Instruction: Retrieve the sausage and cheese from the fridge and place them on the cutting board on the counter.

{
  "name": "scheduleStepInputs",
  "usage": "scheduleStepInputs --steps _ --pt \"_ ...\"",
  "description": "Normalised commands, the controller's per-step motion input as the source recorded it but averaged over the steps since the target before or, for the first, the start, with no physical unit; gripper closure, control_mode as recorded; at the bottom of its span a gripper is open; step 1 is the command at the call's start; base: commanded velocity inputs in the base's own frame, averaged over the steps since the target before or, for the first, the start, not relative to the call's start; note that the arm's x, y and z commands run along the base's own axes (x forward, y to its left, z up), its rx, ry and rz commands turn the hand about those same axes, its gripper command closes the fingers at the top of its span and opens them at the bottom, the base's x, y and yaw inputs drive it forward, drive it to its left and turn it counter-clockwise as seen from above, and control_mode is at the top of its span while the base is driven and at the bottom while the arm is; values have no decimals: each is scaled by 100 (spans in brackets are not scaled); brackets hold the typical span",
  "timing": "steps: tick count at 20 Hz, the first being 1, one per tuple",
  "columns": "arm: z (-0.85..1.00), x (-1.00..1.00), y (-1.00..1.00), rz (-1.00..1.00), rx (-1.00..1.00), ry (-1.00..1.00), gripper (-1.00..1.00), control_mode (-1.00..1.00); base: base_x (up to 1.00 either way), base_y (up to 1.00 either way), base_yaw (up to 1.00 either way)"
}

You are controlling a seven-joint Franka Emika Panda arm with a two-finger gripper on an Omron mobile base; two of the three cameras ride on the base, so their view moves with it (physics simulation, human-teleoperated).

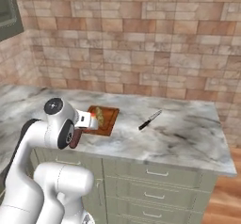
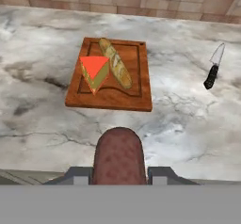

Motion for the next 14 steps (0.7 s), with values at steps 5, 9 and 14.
scheduleStepInputs --steps 5,9,14 --pt "0 0 0 0 0 0 100 100 52 -4 0" --pt "0 0 0 0 0 0 100 100 48 0 0" --pt "0 0 0 0 0 0 100 100 28 0 0"
